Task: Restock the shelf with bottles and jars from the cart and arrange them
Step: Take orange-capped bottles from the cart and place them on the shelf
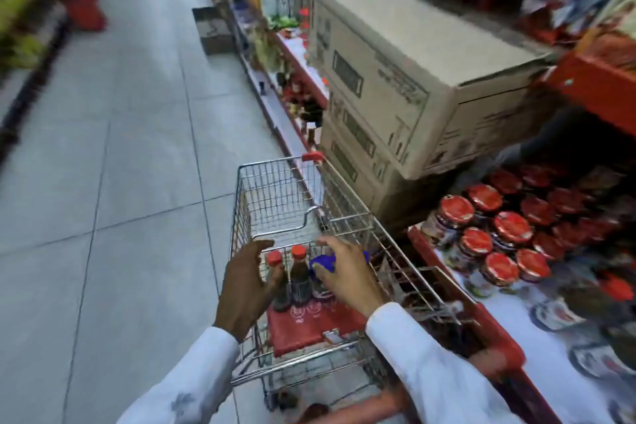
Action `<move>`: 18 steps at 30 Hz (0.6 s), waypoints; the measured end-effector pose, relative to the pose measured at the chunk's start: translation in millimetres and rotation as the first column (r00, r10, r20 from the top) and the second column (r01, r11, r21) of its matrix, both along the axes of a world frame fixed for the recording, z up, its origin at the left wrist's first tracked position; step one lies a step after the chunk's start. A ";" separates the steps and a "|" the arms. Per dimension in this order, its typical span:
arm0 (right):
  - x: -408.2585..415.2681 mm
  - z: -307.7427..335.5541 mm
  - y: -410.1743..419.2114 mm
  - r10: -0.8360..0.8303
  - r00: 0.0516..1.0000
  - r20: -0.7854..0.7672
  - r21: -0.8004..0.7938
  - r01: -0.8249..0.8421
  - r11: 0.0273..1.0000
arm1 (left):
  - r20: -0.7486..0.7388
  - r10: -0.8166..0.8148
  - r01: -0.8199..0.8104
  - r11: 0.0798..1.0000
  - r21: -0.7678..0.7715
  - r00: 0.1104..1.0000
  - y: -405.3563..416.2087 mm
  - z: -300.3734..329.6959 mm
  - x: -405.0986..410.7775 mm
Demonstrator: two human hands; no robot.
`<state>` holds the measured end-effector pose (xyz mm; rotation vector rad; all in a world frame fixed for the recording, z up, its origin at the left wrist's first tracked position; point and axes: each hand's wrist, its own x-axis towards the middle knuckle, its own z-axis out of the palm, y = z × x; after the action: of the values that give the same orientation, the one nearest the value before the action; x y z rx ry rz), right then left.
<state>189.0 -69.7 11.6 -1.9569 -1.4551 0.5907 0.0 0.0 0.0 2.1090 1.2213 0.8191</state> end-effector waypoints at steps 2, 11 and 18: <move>-9.2 -9.5 16.2 0.024 0.999 -0.045 -0.061 -0.027 0.998 | -0.035 -0.012 0.011 0.999 -0.045 0.999 6.3 -8.1 1.8; -23.5 -44.9 46.1 0.109 0.992 0.071 -0.185 -0.094 0.978 | -0.205 -0.092 0.069 0.990 -0.120 0.974 19.0 -25.5 9.2; -31.5 -46.4 36.1 0.033 0.998 0.049 -0.092 -0.028 0.995 | -0.223 -0.083 0.044 0.984 -0.174 0.971 5.9 -25.9 6.3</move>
<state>157.6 -33.6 -34.8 -2.0365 -1.5152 0.6364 6.3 5.9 -25.9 2.1338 1.2837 0.4354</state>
